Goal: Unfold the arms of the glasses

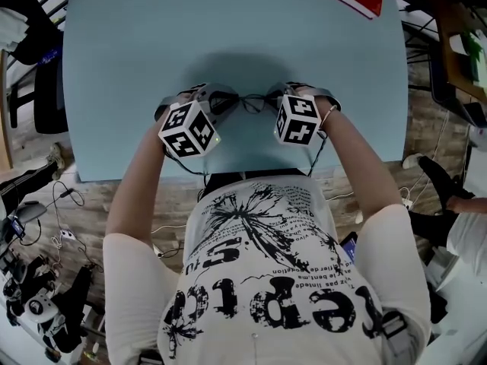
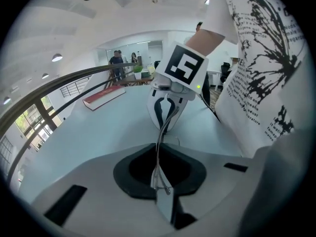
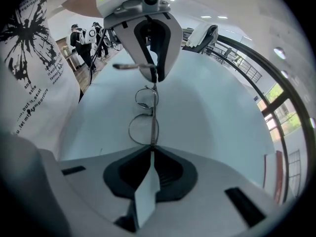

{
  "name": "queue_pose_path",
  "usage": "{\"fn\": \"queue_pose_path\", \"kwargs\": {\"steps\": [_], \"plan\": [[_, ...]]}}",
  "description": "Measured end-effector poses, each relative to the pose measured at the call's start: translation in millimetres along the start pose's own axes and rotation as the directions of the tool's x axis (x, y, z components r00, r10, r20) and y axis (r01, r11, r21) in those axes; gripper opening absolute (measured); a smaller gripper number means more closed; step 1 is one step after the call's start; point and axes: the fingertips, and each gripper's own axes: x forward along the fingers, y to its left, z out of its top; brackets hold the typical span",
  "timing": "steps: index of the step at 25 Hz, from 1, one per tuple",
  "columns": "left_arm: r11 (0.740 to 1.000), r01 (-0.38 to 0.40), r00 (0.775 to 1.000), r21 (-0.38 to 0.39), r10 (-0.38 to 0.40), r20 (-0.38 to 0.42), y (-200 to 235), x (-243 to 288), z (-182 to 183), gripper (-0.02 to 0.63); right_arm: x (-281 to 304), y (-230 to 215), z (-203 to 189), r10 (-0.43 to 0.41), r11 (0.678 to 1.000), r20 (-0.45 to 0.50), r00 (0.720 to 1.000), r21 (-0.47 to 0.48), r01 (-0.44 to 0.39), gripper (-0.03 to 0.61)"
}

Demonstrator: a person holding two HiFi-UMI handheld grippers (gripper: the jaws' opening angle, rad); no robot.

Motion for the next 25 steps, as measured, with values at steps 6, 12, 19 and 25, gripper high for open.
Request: {"fn": "queue_pose_path", "kwargs": {"steps": [6, 12, 19, 25], "plan": [[0.995, -0.065, 0.997, -0.078, 0.068, 0.036, 10, -25, -13, 0.029, 0, -2, -4, -0.013, 1.0, -0.012, 1.0, 0.01, 0.013, 0.034], [0.982, -0.082, 0.992, -0.17, 0.097, 0.078, 13, -36, -24, 0.029, 2, -4, -8, -0.024, 0.999, -0.033, 0.999, 0.021, 0.024, 0.034], [0.976, -0.077, 0.993, -0.205, 0.094, 0.075, 11, -37, -34, 0.031, 1, -10, -12, -0.039, 0.999, -0.05, 0.998, 0.032, 0.041, 0.035], [0.983, -0.078, 0.994, -0.167, 0.089, 0.063, 7, -34, -30, 0.029, -1, -7, -7, -0.059, 0.998, -0.083, 0.995, 0.011, 0.06, 0.067]]}}
